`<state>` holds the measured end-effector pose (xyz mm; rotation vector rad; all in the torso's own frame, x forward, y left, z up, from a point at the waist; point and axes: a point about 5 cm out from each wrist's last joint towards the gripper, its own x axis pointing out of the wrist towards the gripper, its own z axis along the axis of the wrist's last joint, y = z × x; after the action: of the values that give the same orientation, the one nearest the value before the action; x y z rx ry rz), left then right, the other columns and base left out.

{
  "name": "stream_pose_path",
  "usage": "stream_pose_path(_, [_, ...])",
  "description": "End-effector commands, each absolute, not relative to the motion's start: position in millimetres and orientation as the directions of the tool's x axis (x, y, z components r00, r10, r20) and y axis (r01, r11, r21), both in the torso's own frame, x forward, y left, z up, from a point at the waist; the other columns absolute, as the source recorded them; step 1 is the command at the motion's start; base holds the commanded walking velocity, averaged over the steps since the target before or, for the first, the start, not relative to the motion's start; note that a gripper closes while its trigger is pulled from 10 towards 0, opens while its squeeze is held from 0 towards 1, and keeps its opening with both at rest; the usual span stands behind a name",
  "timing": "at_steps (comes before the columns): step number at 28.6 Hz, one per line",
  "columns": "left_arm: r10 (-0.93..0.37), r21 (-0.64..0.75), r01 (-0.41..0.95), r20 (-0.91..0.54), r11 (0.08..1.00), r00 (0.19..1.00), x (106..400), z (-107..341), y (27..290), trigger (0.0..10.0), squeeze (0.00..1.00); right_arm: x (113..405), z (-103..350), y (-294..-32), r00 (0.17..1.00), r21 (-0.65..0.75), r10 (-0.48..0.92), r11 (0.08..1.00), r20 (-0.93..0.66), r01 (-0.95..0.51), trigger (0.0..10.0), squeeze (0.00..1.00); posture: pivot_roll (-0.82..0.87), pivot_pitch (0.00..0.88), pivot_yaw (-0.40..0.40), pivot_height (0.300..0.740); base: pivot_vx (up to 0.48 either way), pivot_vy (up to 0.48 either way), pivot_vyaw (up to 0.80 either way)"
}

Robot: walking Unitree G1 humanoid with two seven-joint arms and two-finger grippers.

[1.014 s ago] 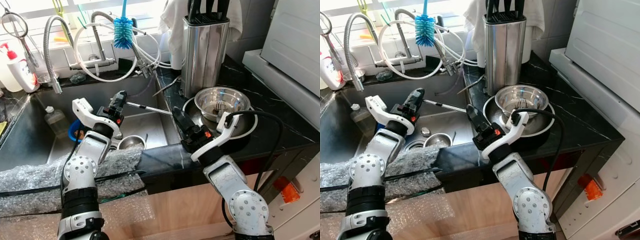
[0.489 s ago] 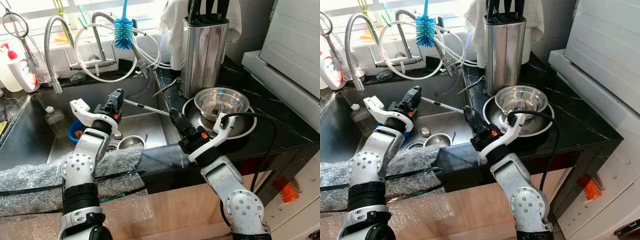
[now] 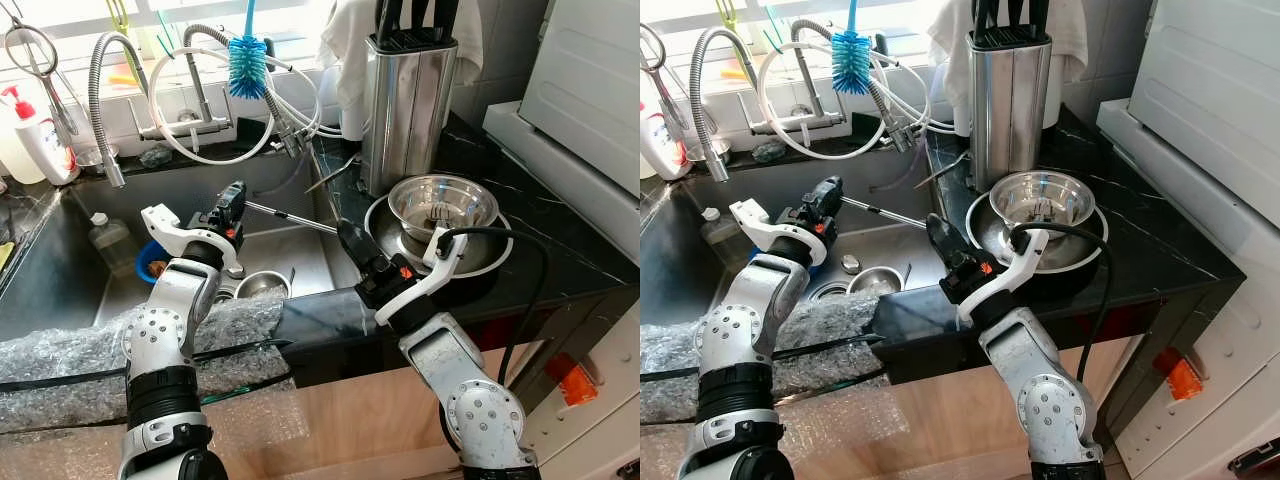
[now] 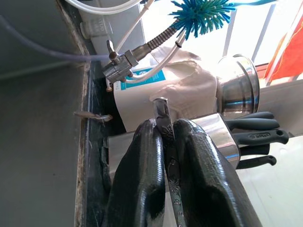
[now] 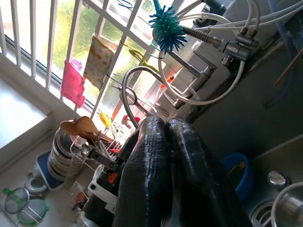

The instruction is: Kitchen organization

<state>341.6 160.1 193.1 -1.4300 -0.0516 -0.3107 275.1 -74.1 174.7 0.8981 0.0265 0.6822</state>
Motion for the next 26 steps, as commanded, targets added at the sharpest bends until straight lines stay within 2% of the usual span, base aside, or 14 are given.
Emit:
stream_pose_path(1, [-0.147, -0.964, 0.225, 0.204, 0.144, 0.968, 342.9, 194.7, 167.9, 0.0, 0.0, 276.7, 175.4, -73.4, 0.814, 0.737, 0.521, 0.439, 0.257, -0.514, 10.0, 1.0, -0.1, 0.0, 0.101, 0.74, 0.0, 0.0, 0.0])
stream_pose_path(4, [-0.146, -0.964, 0.222, 0.201, 0.147, 0.969, 343.0, 194.5, 168.2, 0.0, 0.0, 278.2, 176.0, -74.4, 0.821, 0.734, 0.51, 0.45, 0.255, -0.508, 10.0, 1.0, -0.1, 0.0, 0.1, 0.74, 0.0, 0.0, 0.0])
stream_pose_path(5, [-0.143, -0.964, 0.219, 0.198, 0.148, 0.97, 343.1, 194.2, 168.5, 0.0, 0.0, 278.6, 176.2, -74.6, 0.823, 0.733, 0.507, 0.454, 0.254, -0.506, 10.0, 0.84, -0.1, 0.0, 0.1, 0.74, 0.0, 0.0, 0.0])
stream_pose_path(6, [-0.14, -0.965, 0.216, 0.196, 0.146, 0.971, 343.3, 193.8, 168.8, 0.0, 0.0, 279.0, 177.2, -74.8, 0.825, 0.727, 0.504, 0.461, 0.257, -0.509, 10.0, 0.0, -0.1, 0.0, 0.1, 0.74, 0.0, 0.0, 0.0])
stream_pose_path(20, [-0.133, -0.966, 0.213, 0.193, 0.148, 0.972, 343.8, 193.6, 170.2, 0.0, 0.0, 280.6, 180.7, -73.4, 0.824, 0.72, 0.499, 0.464, 0.268, -0.516, 10.0, 0.0, -0.1, 0.0, 0.102, 0.74, 0.0, 0.0, 0.0])
stream_pose_path(21, [-0.132, -0.966, 0.212, 0.193, 0.148, 0.972, 343.7, 193.7, 170.3, 0.0, 0.0, 280.4, 181.1, -73.3, 0.823, 0.723, 0.498, 0.459, 0.272, -0.516, 10.0, 1.0, -0.1, 0.0, 0.102, 0.74, 0.0, 0.0, 0.0])
stream_pose_path(26, [-0.131, -0.966, 0.211, 0.192, 0.15, 0.973, 343.9, 193.7, 170.6, 0.0, 0.0, 280.9, 181.8, -73.4, 0.826, 0.721, 0.493, 0.463, 0.273, -0.515, 10.0, 1.0, -0.1, 0.0, 0.103, 0.74, 0.0, 0.0, 0.0])
